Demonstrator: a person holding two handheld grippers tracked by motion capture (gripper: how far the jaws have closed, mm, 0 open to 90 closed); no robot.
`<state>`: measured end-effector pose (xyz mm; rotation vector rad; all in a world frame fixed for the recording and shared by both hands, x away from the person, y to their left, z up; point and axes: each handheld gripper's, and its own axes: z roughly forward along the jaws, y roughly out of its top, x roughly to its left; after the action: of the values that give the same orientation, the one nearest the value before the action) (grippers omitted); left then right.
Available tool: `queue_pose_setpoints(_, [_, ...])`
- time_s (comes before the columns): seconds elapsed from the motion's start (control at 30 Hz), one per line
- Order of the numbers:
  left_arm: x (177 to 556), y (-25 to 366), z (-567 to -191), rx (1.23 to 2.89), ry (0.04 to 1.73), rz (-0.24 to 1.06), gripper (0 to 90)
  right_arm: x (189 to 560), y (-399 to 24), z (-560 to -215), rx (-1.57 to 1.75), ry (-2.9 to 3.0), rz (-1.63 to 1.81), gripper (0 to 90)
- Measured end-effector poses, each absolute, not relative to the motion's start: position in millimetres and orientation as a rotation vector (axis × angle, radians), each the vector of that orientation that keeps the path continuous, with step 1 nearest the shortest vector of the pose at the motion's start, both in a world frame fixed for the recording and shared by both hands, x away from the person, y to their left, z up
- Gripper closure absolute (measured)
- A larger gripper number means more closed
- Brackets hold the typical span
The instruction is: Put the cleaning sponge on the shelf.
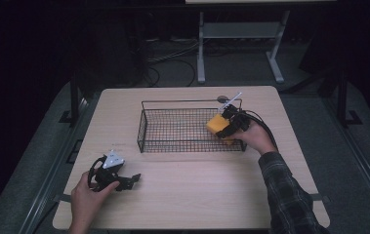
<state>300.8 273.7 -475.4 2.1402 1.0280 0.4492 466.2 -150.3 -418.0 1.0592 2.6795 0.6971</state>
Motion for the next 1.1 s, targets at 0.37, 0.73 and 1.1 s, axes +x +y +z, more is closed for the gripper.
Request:
queue_pose_setpoints(0.37, [300.8,273.7,-475.4,2.140,1.028,0.449,12.7,466.3,-150.7,-417.9,1.069,2.687,0.700,20.4])
queue_pose_setpoints(0.73, [300.8,273.7,-475.4,2.140,1.028,0.449,12.7,462.5,-155.4,-407.2,1.077,2.659,0.745,16.5])
queue_pose_setpoints(1.1, [300.9,273.5,-475.3,2.140,1.030,0.451,12.7,438.9,-177.5,-373.7,1.083,2.573,0.855,14.2])
